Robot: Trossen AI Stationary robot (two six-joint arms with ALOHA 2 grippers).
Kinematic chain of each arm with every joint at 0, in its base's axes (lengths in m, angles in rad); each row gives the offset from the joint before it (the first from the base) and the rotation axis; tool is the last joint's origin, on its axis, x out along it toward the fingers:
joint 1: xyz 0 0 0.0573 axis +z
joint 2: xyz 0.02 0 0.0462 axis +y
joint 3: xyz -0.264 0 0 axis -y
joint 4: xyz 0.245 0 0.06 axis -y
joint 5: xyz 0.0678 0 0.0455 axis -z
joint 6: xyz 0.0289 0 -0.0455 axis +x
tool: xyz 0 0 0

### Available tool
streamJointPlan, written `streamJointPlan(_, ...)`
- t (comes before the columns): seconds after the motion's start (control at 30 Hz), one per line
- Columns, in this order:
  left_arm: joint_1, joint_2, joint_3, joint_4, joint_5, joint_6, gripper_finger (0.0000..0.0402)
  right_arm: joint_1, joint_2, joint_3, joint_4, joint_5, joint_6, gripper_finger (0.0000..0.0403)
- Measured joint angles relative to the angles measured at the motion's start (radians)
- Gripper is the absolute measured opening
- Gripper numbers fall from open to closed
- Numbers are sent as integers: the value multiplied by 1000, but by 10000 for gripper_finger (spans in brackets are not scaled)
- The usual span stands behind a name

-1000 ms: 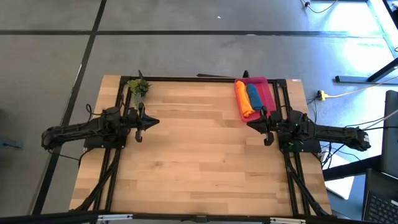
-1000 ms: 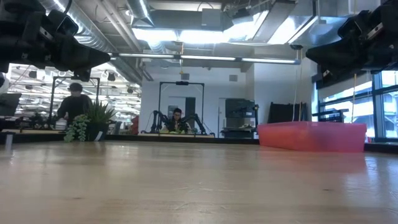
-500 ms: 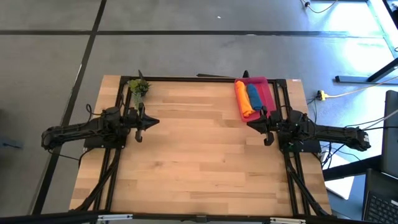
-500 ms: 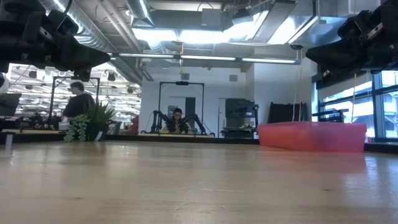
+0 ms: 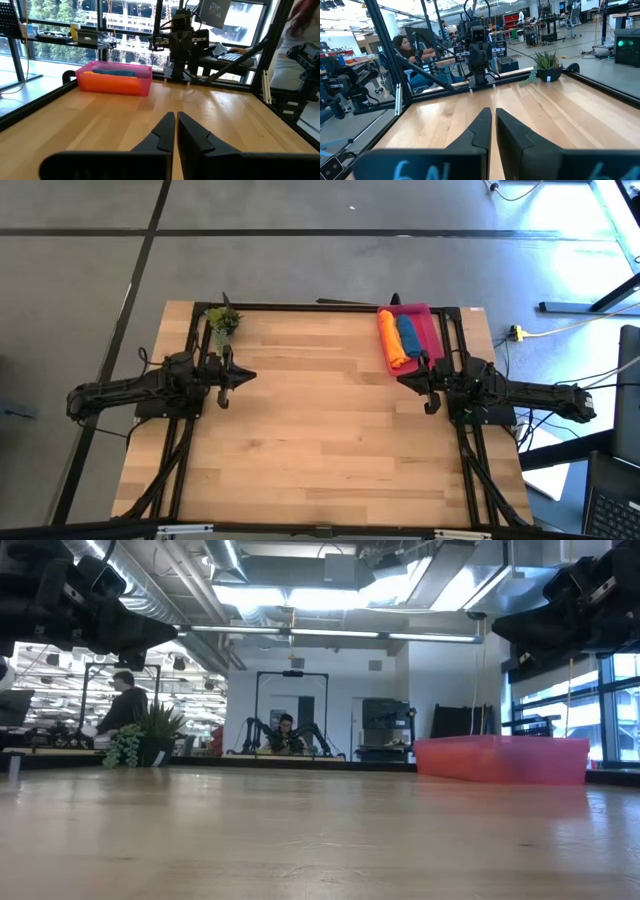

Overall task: Roll microfiber towels into tight, uniform cylinder then place into a basket
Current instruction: Return to Home Position

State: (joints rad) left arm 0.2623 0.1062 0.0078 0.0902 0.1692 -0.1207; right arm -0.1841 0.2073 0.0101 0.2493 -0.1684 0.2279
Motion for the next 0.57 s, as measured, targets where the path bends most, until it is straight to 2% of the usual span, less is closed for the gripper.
streamJointPlan(0.3, 0, 0, 0, 0, 0, 0, 1, 0, 0, 0, 0, 0, 0, 28)
streamJointPlan(0.57, 0, 0, 0, 0, 0, 0, 13, 0, 0, 0, 0, 0, 0, 28)
